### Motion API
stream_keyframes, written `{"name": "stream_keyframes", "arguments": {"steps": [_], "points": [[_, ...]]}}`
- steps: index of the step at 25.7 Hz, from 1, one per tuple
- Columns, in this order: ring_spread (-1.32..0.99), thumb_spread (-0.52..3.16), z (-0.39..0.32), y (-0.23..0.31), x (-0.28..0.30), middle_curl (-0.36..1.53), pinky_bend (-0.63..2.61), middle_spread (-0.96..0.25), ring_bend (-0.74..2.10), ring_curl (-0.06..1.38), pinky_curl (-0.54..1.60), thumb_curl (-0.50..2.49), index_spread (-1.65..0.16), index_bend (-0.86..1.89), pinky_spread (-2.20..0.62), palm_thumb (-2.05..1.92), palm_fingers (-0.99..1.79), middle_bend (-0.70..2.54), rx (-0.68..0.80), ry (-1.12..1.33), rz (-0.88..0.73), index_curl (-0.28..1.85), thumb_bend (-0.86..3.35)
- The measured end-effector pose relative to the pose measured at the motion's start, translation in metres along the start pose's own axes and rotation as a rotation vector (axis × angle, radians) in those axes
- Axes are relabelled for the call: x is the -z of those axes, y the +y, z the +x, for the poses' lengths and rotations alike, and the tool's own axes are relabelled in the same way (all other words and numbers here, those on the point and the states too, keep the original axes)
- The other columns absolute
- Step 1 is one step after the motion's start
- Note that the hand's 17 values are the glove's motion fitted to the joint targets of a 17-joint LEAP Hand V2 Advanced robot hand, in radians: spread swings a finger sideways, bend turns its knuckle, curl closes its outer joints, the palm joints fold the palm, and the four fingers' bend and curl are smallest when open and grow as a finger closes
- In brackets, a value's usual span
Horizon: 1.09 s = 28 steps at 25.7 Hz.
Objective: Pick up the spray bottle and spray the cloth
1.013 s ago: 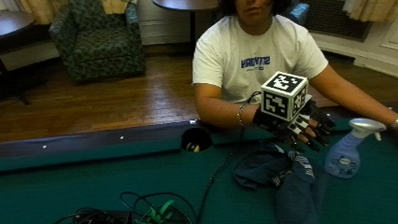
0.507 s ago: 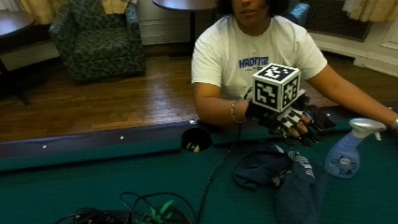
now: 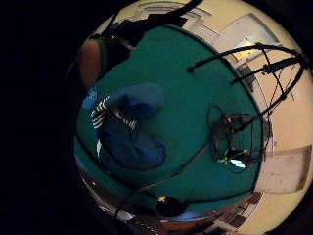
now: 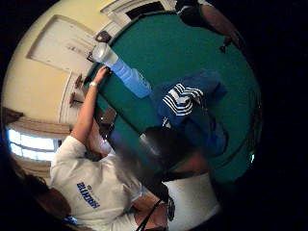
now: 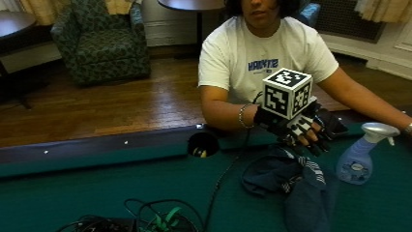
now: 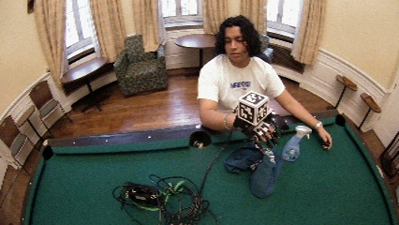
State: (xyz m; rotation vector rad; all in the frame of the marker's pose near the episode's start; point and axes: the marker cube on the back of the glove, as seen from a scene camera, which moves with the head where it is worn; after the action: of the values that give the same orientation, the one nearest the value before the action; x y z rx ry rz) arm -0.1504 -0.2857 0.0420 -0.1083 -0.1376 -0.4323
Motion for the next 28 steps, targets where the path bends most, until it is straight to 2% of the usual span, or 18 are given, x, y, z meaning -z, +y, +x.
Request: {"name": "stream_keyframes", "arguments": {"steps": [28], "points": [[-0.10, 0.99, -0.0044, -0.0018, -0.0053, 0.32, 0.30, -0.12, 0.43, 0.33, 0.35, 0.33, -0.44, 0.14, 0.23, 0.44, 0.59, 0.17, 0.010, 0.017, -0.019, 0.26, -0.03]]}}
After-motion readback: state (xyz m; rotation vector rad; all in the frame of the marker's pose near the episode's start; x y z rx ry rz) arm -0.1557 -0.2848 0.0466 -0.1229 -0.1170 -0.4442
